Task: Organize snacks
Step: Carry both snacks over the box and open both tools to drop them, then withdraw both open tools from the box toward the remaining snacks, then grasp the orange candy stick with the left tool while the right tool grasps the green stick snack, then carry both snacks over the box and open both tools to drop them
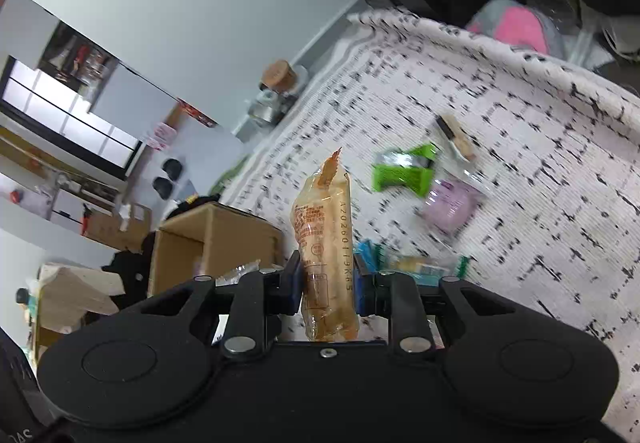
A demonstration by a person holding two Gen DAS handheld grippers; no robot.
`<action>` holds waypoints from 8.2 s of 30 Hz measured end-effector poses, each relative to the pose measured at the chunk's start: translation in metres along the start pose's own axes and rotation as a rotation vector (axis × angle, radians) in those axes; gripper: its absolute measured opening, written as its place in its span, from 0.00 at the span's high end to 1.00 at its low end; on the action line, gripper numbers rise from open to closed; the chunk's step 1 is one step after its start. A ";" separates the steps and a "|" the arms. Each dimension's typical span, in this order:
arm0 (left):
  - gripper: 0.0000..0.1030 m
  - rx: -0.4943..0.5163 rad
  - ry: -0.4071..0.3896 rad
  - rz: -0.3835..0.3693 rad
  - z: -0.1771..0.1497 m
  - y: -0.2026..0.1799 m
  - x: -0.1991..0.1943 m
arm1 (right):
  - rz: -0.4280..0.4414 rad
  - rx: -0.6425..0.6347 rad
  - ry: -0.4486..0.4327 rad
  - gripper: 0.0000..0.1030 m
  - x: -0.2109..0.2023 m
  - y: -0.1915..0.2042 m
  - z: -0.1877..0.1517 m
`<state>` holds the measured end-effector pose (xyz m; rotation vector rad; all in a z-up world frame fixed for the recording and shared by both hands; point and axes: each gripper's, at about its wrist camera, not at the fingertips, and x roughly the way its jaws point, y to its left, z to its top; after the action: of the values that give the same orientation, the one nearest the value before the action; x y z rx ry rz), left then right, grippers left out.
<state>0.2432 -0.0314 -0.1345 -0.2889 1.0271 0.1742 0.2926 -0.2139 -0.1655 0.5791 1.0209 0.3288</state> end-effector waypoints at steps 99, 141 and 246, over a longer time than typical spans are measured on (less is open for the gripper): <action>0.10 -0.036 -0.117 0.090 0.024 0.094 -0.072 | 0.024 -0.161 -0.069 0.15 -0.033 0.060 -0.012; 0.02 0.000 -0.081 -0.088 -0.031 0.021 -0.066 | -0.169 -0.041 -0.032 0.08 -0.069 -0.021 -0.031; 0.83 -0.033 -0.007 -0.062 0.000 0.036 -0.006 | -0.035 0.174 -0.013 1.00 0.007 -0.011 -0.008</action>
<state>0.2300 0.0026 -0.1353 -0.3499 1.0083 0.1360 0.2891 -0.2169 -0.1803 0.7187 1.0520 0.2058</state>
